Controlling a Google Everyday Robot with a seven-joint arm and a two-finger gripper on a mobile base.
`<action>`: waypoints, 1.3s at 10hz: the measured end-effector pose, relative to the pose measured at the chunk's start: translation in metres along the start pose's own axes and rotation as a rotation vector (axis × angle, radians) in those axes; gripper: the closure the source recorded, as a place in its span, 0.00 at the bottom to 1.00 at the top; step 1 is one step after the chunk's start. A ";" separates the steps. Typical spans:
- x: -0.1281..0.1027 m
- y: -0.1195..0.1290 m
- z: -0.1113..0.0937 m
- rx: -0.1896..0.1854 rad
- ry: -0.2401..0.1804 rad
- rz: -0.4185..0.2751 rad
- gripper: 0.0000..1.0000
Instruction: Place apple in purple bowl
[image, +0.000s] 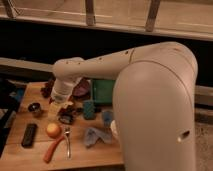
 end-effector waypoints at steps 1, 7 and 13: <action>-0.002 0.000 0.001 0.024 0.012 0.036 0.20; -0.001 -0.003 -0.010 0.039 -0.034 0.295 0.20; -0.029 0.032 0.021 -0.019 -0.048 0.135 0.20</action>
